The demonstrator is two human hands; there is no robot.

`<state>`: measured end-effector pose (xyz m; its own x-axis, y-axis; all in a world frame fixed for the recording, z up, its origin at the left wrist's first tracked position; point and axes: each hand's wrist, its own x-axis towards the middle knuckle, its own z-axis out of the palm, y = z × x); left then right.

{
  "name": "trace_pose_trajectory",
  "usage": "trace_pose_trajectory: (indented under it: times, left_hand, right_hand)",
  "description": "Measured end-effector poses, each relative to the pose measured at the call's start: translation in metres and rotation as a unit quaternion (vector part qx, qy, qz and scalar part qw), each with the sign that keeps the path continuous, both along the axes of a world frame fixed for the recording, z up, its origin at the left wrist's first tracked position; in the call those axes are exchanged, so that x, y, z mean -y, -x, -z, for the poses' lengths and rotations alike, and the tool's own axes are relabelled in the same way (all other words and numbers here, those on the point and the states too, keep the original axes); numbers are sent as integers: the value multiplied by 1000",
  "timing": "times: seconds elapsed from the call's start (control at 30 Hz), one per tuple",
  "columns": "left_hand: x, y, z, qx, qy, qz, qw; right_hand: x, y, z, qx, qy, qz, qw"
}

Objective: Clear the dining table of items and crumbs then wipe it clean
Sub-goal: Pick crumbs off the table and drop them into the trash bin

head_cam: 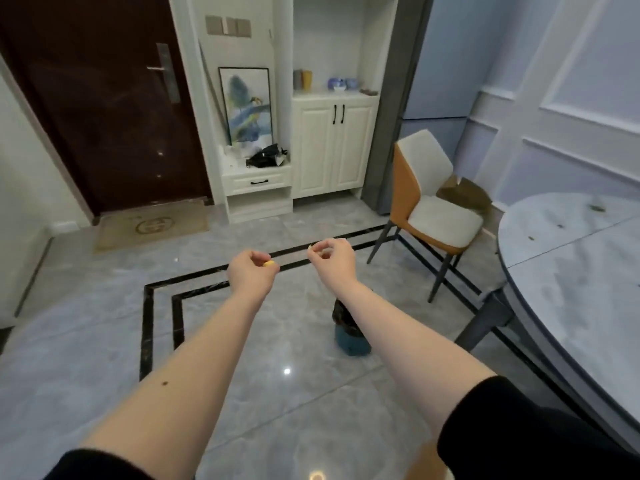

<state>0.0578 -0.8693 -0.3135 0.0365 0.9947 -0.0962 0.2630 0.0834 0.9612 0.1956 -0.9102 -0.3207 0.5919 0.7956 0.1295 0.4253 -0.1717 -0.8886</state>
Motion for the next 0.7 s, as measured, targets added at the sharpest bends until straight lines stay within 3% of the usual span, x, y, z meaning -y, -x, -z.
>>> trace_pose_trajectory:
  times: [0.23, 0.7]
  left_hand:
    - [-94, -120, 21, -6, 21, 107, 994]
    - [-236, -309, 148, -109, 94, 302, 942]
  right_hand:
    - [-62, -105, 12, -32, 39, 98, 994]
    - [-170, -247, 136, -161, 118, 295, 935]
